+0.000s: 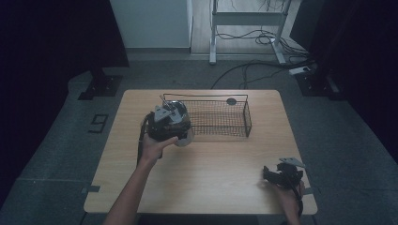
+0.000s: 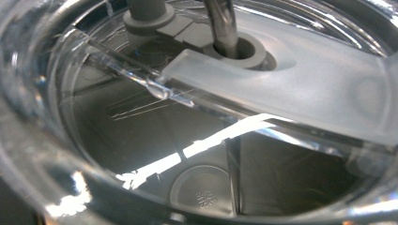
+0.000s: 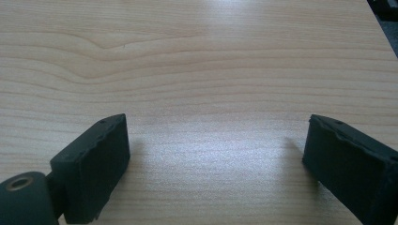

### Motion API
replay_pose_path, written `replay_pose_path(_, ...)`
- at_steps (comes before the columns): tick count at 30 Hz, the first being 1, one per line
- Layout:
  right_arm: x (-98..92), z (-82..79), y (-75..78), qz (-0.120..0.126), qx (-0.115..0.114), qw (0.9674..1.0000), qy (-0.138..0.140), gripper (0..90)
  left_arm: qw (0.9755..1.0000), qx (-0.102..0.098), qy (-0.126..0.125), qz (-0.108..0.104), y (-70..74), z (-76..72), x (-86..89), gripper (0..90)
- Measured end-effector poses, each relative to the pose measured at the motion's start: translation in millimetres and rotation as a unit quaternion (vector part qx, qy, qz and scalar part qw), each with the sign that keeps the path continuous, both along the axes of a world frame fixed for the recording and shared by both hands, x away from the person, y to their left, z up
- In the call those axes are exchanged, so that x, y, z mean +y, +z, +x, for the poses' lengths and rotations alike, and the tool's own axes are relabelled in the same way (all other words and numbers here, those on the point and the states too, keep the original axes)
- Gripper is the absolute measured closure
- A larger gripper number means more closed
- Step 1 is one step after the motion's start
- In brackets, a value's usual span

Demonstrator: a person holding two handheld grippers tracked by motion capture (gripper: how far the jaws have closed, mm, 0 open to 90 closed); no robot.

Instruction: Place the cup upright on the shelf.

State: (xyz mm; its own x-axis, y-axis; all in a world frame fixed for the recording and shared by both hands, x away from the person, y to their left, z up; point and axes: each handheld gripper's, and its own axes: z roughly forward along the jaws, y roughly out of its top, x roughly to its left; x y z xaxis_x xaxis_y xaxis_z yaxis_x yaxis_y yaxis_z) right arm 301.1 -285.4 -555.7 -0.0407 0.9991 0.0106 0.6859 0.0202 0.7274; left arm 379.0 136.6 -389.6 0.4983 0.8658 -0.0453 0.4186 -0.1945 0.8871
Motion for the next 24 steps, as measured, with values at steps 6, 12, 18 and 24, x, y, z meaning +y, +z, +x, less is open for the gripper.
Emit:
replay_pose_path(6, 0.1, 0.1, -0.4, 0.0, -0.003, 1.0, -0.001, 7.2, 1.0, 0.001, 0.002, -0.004, 5.3, 4.2, 2.3, 4.2)
replay_pose_path(12, 0.1, 0.1, -0.4, 0.0, -0.003, 1.0, -0.001, 7.2, 1.0, -0.001, 0.004, -0.004, 9.2, 7.3, 3.8, 4.3)
replay_pose_path(18, 0.1, 0.1, -0.4, 0.0, -0.003, 1.0, -0.001, 7.3, 0.9999, 0.004, 0.008, -0.008, 11.1, 15.5, 8.2, 4.3)
replay_pose_path(24, 0.0, 0.1, -0.4, 0.0, -0.003, 1.0, 0.0, 7.4, 0.9999, 0.004, 0.01, 0.0, 14.9, 21.2, 7.4, 4.2)
